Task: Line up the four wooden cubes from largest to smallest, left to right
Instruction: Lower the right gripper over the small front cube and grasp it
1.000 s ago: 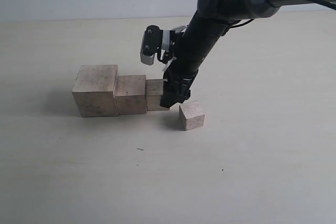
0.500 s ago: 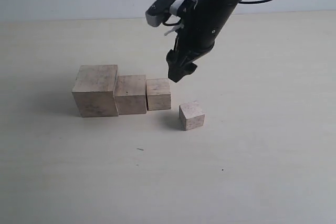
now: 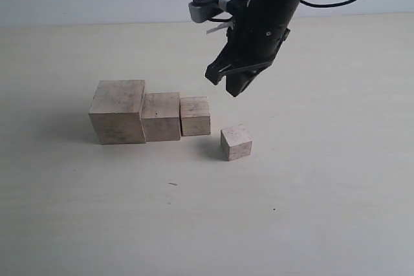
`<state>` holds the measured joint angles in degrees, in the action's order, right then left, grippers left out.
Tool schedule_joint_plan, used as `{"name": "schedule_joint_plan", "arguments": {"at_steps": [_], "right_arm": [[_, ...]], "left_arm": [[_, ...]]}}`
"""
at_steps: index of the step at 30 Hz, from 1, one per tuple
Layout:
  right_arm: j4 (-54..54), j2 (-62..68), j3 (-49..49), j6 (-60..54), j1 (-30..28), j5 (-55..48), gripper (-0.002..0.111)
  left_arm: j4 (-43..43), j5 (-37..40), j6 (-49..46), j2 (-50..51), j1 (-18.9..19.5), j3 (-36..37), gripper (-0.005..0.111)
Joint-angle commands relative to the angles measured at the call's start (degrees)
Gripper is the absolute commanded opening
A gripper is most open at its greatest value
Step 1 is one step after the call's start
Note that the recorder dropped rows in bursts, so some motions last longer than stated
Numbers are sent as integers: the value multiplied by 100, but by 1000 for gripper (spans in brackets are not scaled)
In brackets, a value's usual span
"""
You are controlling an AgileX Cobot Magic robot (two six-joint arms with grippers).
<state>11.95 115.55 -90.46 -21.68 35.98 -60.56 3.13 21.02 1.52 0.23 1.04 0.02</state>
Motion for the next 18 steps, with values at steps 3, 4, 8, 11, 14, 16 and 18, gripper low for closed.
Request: {"name": "schedule_joint_plan", "arguments": {"at_steps": [3,4,8,11,14,16,18], "right_arm": [[-85,63,172,858,204,-400,0],[-138,55,196,1063,272,-400,0],[-165,-113,528,1755,457,-136,0],[-179,-337,909,2098,567,298,0],[-194,-533,1205,2293,636,795,0],[-251,-575,1250,2383,670,879,0],[-261,-575,1250,2383,670,868,2]], "left_arm": [[-44,-42,44,-23,-39,-2,0],[-44,-42,44,-23,-39,-2,0],[-44,-42,44,-23,-39,-2,0],[-44,-42,44,-23,-39,-2,0],[-44,-42,44,-23,-39,-2,0],[-44,-42,44,-23,-39,-2,0],[-44,-42,44,-23,-39,-2,0]]}}
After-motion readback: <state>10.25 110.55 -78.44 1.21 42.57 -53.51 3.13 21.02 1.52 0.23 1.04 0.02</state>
